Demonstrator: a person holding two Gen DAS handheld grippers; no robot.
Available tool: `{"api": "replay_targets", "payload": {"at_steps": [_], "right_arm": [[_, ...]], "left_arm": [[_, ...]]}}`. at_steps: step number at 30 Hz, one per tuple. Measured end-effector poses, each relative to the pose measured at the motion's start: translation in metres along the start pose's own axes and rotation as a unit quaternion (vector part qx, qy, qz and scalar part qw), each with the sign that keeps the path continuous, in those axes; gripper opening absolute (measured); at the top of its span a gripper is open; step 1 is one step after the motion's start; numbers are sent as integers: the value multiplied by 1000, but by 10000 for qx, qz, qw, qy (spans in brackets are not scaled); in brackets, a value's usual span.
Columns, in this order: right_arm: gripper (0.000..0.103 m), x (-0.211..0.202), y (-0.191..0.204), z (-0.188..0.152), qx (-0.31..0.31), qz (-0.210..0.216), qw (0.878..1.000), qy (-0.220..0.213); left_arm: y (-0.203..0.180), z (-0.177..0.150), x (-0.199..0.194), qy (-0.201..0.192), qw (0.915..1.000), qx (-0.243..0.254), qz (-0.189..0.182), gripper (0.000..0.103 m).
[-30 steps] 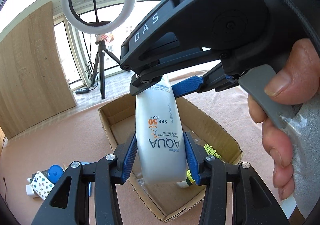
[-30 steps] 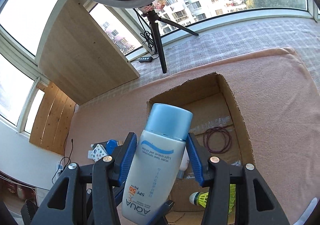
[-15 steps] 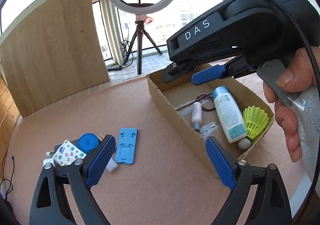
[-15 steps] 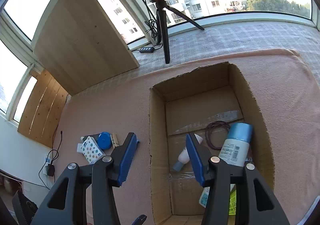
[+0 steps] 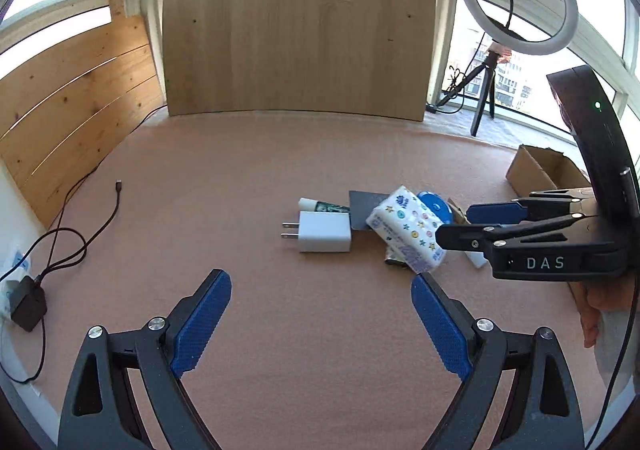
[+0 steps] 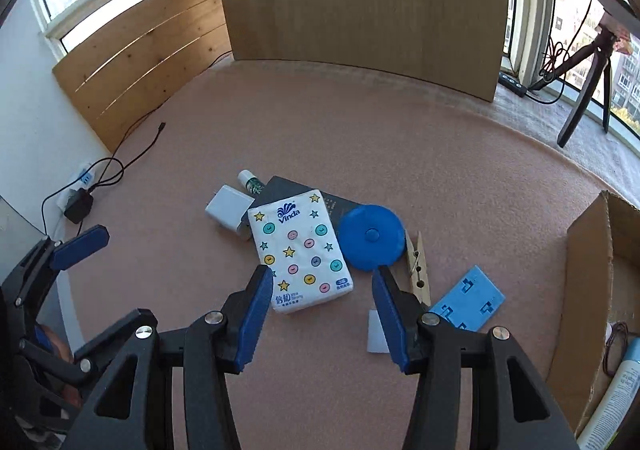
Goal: Organize objects
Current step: 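Move the right gripper to the Vinda tissue pack and grasp it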
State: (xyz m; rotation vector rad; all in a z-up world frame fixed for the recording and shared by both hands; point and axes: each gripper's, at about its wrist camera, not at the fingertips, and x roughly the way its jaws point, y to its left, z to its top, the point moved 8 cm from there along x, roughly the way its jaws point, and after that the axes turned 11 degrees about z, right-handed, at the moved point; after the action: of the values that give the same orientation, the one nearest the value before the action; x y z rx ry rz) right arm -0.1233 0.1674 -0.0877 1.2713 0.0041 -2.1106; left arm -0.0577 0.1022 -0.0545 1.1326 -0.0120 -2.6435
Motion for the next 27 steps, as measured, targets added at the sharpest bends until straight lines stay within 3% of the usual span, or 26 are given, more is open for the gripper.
{"api": "replay_targets", "payload": {"at_steps": [6, 14, 17, 23, 27], "right_arm": [[48, 22, 11, -7, -371, -11, 9990, 242], [49, 31, 13, -2, -772, -291, 9961, 313], [49, 24, 6, -3, -533, -50, 9984, 187], [51, 33, -2, 0, -581, 28, 9980, 263], [45, 36, 1, 3, -630, 124, 9974, 328]], "left_arm": [[41, -10, 4, 78, 9994, -305, 142, 94], [62, -21, 7, 170, 9988, -441, 145, 94], [69, -23, 4, 154, 9986, -491, 138, 94], [71, -26, 1, 163, 9985, -513, 95, 94], [68, -27, -3, 106, 9988, -479, -84, 94]]}}
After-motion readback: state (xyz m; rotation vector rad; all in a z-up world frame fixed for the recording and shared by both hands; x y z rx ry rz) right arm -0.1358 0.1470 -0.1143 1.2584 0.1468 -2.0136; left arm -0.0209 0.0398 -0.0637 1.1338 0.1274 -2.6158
